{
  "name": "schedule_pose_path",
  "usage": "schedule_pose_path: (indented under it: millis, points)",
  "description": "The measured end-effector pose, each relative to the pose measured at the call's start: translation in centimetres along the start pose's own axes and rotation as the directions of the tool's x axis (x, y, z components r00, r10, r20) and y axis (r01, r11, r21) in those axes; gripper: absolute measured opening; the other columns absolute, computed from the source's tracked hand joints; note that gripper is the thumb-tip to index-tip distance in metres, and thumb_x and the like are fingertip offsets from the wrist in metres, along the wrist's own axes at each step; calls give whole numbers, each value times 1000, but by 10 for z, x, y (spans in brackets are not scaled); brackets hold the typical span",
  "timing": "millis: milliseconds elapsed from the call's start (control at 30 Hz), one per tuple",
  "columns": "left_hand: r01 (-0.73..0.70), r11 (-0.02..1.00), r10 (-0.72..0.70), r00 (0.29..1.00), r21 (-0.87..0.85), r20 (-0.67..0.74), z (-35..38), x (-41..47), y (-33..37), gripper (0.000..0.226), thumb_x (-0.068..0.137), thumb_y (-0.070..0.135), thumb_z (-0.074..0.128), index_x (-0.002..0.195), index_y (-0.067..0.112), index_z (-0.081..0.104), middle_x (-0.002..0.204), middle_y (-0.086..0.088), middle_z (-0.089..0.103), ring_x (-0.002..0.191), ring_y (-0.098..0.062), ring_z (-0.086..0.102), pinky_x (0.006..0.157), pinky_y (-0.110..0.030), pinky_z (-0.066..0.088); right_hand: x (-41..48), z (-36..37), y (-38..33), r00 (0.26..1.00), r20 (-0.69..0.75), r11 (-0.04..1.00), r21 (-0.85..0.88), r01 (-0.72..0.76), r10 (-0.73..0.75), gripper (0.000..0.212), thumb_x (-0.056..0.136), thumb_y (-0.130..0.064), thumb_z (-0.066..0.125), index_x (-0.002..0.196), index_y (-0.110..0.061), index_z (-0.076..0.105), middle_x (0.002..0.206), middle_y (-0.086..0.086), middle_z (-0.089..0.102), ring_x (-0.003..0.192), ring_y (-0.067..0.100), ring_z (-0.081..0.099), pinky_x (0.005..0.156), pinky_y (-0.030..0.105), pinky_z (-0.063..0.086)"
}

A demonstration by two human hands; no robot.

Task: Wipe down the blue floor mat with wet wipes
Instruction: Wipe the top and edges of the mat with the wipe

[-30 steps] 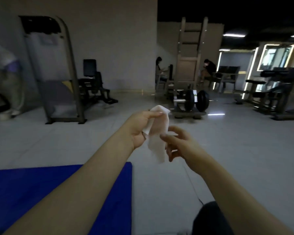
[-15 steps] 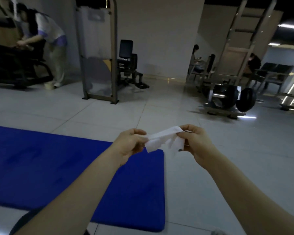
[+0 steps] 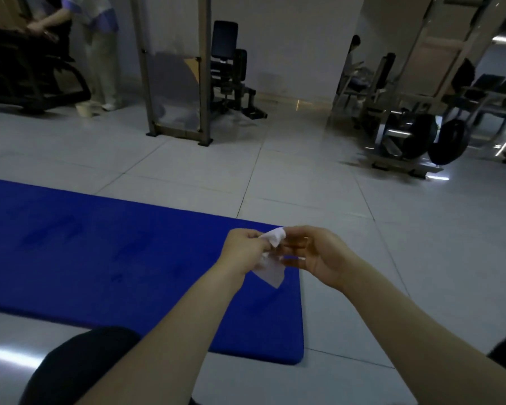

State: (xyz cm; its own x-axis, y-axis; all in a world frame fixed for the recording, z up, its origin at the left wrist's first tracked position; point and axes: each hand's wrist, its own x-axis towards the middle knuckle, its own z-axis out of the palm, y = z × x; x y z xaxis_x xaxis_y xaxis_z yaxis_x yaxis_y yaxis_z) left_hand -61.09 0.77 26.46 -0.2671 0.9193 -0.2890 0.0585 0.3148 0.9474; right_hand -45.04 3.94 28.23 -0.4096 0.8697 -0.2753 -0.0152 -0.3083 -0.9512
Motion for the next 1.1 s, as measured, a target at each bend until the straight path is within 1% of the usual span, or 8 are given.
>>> schedule_pose_path:
  millis: [133,267,467,633,700,767,900,1100]
  points:
    - [360,907,-372,928,-218,-17,17,33,-22,18,94,16,67,107,3,67,95,-16,69,87,-26,67,76,-36,59,20,0,35,988,-105,943,-325,72,-112,9,93,-15,70,97,-10,76,97,15,73,92,25,72,76,37,63]
    - [423,814,-405,904,-397,135,15,46,-51,19,97,-4,44,106,-8,61,100,-16,69,85,-22,66,66,-28,54,44,-4,84,972,-3,653,-742,155,-234,18,88,-33,75,97,-18,71,105,5,61,84,23,65,76,41,59]
    - [576,761,-454,802,-299,387,37,73,-106,26,100,13,49,92,-2,69,96,-19,71,81,-24,67,92,-41,53,72,-36,145,989,16,483,-871,85,-145,32,92,-40,68,83,-10,63,88,2,56,75,23,59,60,29,45]
    - [755,634,-667,644,-169,374,72,96,-181,44,86,44,71,113,9,74,105,-15,69,79,-26,65,87,-37,53,81,-77,212,989,-147,677,-724,-129,31,27,90,-21,70,76,1,64,61,4,61,53,4,57,54,23,45]
    - [792,566,-745,610,-227,271,79,99,-218,52,86,47,71,124,10,67,117,-15,67,95,-27,68,83,-37,54,84,-96,238,958,-268,762,-598,-249,103,21,89,-15,72,78,1,66,65,2,64,60,1,62,59,15,48]
    - [796,543,-814,577,-269,65,80,99,-251,49,92,39,68,127,7,59,121,-14,62,99,-27,64,76,-36,51,91,-116,264,893,-395,812,-435,-390,217,16,87,-15,76,93,-5,66,86,7,70,80,18,69,74,32,59]
    - [781,529,-848,500,-334,-173,66,110,-311,49,94,35,72,132,12,51,130,-11,54,111,-27,58,86,-38,54,100,-150,301,725,-518,791,-140,-596,454,46,85,-14,80,125,-6,58,116,15,64,96,34,68,63,35,60]
    - [633,597,-799,523,-492,-297,63,147,-354,55,83,27,85,130,8,62,120,-5,67,107,-29,65,103,-42,53,112,-165,318,714,-501,737,-202,-646,489,14,91,-22,74,98,-12,66,89,7,67,76,28,69,76,41,61]
